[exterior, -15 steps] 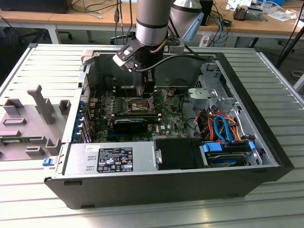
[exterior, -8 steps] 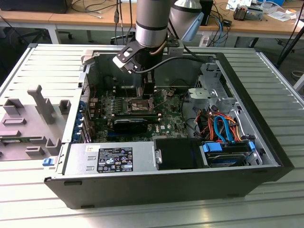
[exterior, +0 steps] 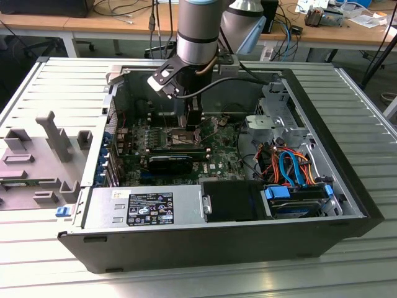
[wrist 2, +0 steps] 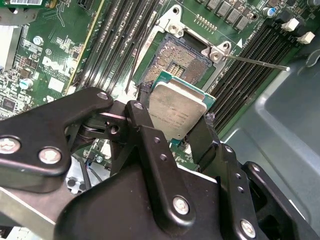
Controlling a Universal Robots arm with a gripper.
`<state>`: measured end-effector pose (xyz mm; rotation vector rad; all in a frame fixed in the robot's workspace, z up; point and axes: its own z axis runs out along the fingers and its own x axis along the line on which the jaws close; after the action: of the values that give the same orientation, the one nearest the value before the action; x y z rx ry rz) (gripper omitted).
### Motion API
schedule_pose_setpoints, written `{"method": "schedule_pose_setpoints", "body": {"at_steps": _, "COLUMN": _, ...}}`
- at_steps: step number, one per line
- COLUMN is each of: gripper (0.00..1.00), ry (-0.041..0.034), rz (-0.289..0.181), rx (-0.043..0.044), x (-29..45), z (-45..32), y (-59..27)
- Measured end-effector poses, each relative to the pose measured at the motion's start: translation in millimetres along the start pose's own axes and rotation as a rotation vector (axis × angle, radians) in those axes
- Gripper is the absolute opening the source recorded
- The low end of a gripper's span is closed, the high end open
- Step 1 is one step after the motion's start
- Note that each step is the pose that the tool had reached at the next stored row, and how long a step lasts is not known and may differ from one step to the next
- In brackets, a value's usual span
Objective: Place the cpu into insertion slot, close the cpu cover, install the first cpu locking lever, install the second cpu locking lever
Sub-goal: 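Place the cpu into insertion slot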
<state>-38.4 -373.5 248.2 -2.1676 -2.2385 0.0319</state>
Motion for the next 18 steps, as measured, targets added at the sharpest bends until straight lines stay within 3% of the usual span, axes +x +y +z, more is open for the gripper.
{"method": "schedule_pose_setpoints", "body": {"at_steps": 18, "gripper": 0.55, "ry": 0.0, "rz": 0.0, "rx": 0.0, "x": 0.1, "z": 13.9, "y": -5.4}}
